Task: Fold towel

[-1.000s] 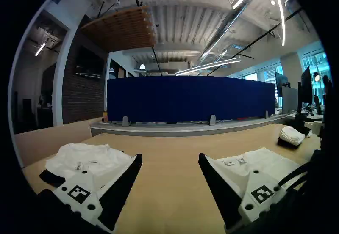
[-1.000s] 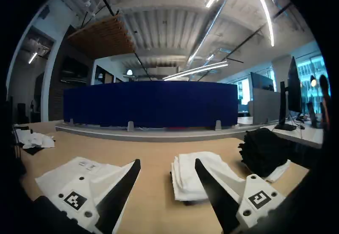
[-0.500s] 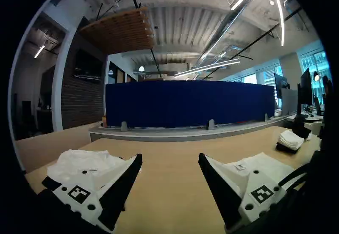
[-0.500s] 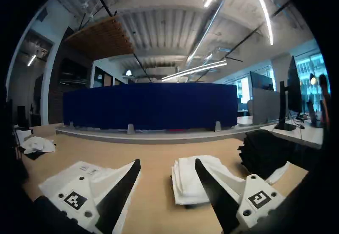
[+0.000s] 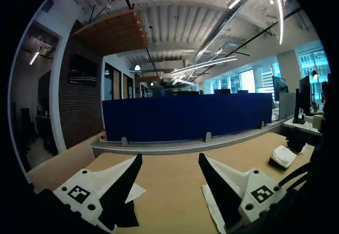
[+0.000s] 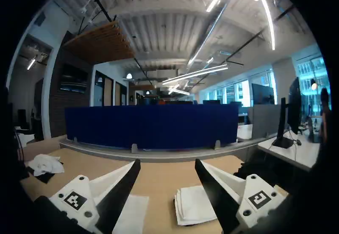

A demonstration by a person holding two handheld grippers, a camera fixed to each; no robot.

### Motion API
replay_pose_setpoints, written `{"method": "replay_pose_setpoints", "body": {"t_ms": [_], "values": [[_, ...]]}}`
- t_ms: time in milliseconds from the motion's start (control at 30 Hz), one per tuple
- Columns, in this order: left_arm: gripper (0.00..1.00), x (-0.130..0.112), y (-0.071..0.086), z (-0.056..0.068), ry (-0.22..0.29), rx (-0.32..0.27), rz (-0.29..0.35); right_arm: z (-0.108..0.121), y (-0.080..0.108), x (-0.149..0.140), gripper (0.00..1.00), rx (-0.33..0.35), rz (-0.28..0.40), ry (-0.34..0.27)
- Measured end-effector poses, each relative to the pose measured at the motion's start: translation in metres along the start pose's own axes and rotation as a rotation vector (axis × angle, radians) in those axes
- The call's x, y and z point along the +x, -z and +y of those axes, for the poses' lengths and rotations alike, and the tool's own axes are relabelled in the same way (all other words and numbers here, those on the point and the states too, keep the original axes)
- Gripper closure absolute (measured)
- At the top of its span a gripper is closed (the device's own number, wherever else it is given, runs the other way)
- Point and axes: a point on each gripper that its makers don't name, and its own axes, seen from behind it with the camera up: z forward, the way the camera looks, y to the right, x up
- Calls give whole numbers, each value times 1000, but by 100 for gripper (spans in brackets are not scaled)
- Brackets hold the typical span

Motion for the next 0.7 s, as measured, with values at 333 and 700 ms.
{"method": "replay_pose_setpoints", "body": {"t_ms": [333,700], "values": [[1,26,-1,20,-22,-101,-63,-16,4,21,0,79,-81,32],[1,-12,14,74,-88,-373,-256,-70,31,-13,0,385,-339,121]]}}
